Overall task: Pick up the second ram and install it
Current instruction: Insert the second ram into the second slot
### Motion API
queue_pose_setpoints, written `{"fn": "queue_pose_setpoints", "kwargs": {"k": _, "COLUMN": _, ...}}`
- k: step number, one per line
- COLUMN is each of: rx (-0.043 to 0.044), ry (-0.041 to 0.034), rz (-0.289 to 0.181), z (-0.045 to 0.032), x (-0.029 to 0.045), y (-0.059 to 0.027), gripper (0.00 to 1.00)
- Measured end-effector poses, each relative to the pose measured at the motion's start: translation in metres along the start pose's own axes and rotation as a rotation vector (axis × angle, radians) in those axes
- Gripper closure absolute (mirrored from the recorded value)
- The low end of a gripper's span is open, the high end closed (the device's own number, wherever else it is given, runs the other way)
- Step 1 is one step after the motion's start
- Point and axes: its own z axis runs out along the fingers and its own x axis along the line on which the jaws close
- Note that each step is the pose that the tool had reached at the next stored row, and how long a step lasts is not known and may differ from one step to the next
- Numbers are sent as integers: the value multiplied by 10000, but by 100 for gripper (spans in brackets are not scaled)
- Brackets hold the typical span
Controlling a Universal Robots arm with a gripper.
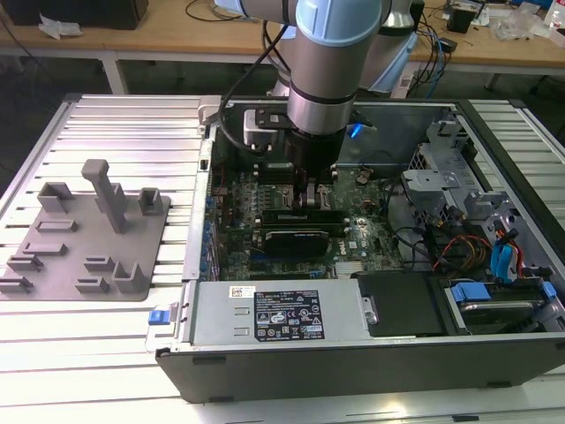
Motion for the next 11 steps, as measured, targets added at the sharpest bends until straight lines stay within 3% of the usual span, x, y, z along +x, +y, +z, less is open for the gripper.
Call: {"fn": "queue_pose_setpoints", "kwargs": {"k": 11, "rx": -3, "ry": 6, "rz": -55, "z": -7, "x": 1, "y": -9, "gripper": 91}}
